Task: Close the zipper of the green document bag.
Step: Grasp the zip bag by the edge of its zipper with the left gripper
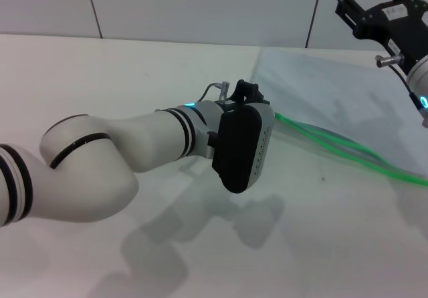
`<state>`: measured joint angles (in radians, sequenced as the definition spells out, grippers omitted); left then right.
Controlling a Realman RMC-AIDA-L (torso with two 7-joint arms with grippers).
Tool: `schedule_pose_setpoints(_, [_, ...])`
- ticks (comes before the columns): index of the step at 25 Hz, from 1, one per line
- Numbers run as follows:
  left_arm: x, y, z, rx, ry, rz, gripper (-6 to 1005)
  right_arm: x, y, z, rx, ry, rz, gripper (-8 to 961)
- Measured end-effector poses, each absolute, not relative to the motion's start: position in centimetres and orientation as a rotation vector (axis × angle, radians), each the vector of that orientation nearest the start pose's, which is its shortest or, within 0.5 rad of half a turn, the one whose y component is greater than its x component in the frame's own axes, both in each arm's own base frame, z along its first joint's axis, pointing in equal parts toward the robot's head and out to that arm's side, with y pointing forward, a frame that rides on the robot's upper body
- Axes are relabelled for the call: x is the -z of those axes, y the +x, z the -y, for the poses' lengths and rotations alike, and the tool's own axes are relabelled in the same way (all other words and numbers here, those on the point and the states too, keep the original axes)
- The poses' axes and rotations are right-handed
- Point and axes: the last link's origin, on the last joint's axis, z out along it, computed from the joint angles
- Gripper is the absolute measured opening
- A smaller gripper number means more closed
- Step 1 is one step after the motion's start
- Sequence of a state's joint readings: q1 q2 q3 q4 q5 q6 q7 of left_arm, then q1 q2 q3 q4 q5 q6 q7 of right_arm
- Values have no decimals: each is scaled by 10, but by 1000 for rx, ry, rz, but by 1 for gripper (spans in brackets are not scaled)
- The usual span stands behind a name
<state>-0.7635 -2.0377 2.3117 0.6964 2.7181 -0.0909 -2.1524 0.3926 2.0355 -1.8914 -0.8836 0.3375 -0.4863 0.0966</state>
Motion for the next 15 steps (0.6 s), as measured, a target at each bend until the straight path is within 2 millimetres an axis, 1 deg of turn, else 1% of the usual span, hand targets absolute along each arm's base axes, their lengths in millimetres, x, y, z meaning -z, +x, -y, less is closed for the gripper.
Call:
schedule_pose_setpoints(3, [132,-164,-400,-305,-2197,-948,50,14,205,-401,-743,-1812,-493,789])
schedule_pose_setpoints(10, [128,-170,-396,-267,-2192,-898,42,13,202,-398,-800,-1811,-546,788])
schedule_pose_setpoints(15, [128,-171,-392,-243,-2201,-858,36,14,195,-395,-838,-1847,-561,787])
